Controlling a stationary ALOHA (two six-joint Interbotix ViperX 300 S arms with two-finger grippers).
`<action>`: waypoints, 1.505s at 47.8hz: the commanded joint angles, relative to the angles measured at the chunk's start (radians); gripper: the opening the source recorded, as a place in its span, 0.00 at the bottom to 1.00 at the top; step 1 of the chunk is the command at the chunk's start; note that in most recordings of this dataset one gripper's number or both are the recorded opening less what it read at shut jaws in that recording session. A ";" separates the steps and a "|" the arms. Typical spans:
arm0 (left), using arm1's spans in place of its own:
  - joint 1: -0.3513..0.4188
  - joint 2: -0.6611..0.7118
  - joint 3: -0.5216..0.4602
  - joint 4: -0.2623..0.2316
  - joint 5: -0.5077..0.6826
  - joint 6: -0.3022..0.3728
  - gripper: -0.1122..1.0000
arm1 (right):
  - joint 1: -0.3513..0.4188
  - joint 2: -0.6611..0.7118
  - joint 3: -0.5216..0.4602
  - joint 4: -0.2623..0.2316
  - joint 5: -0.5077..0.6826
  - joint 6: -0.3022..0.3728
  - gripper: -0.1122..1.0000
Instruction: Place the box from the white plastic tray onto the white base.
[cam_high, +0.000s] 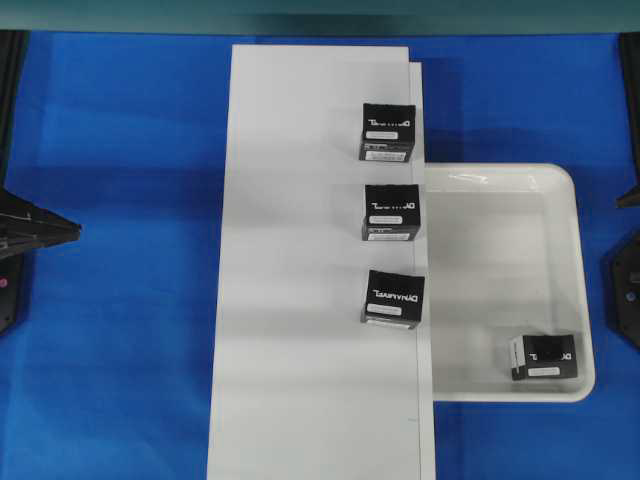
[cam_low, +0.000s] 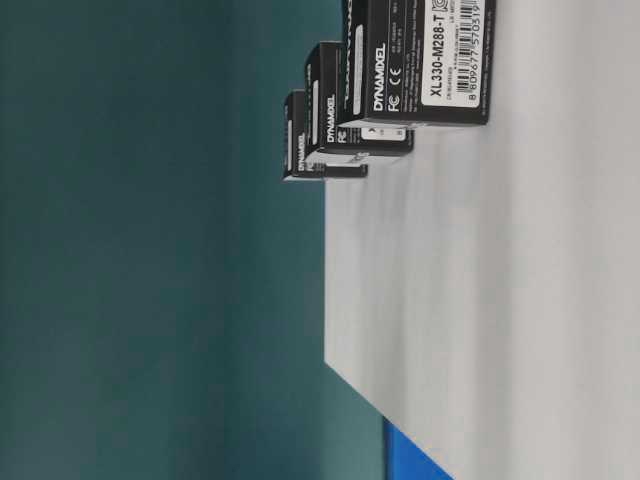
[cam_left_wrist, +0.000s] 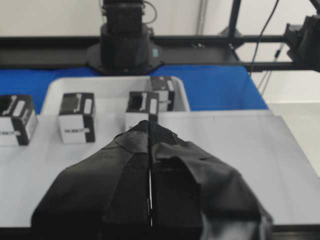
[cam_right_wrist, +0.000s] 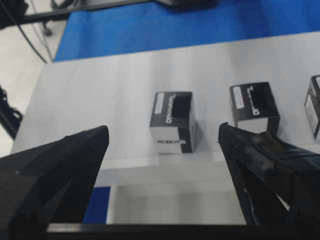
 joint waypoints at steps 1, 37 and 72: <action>-0.002 0.011 -0.025 0.002 -0.009 0.000 0.05 | -0.002 0.003 0.000 -0.002 -0.017 -0.002 0.99; -0.002 0.021 -0.020 0.002 -0.063 0.002 0.05 | -0.046 -0.018 0.023 0.014 0.032 0.008 0.99; -0.015 0.046 -0.012 0.002 -0.074 0.000 0.05 | -0.054 -0.017 0.072 0.025 -0.061 0.006 0.99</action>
